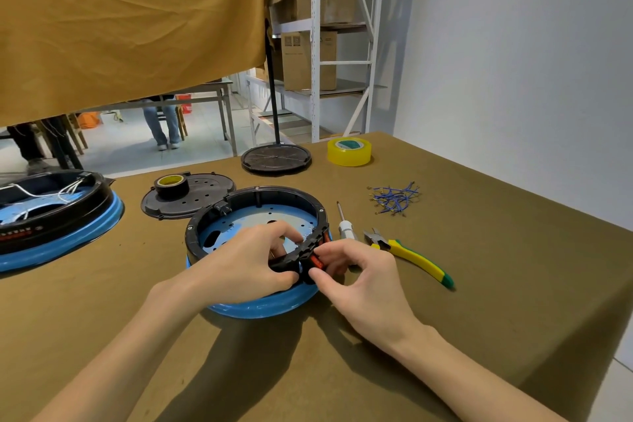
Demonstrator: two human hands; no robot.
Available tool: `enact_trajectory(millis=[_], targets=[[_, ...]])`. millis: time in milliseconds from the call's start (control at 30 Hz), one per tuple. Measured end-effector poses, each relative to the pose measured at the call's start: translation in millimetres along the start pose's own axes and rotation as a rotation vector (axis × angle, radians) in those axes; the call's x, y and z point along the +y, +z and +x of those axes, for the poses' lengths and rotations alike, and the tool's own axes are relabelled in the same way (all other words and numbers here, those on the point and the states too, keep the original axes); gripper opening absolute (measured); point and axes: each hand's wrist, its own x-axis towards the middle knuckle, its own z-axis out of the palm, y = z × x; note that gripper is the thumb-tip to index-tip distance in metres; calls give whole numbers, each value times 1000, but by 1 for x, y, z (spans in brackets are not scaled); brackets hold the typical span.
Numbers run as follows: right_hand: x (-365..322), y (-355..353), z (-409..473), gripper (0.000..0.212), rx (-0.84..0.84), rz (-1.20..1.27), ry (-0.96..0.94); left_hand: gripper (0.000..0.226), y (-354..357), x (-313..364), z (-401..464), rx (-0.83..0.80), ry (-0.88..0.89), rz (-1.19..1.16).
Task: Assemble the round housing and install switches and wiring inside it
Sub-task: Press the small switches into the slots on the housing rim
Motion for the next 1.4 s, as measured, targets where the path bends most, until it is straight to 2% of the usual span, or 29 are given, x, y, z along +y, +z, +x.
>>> enact_trajectory(millis=[400, 600, 867, 1033, 1133, 1300, 1400], targets=[[-2, 10, 0, 19, 36, -47, -54, 43, 3, 1, 1, 84, -29, -63], [2, 3, -3, 30, -18, -7, -45, 39, 5, 1, -1, 107, -12, -61], [3, 3, -2, 24, -15, 73, -13, 47, 1, -3, -2, 93, 0, -134], [5, 7, -2, 31, -50, 126, 70, 61, -1, -3, -4, 77, -5, -135], [7, 7, -1, 30, -67, 123, 66, 70, -2, -2, -5, 65, -26, -134], [4, 7, -2, 28, -101, 116, 48, 72, -11, -10, -8, -27, -75, -178], [3, 8, -2, 27, -111, 92, 36, 73, -11, -10, -9, -18, -82, -150]])
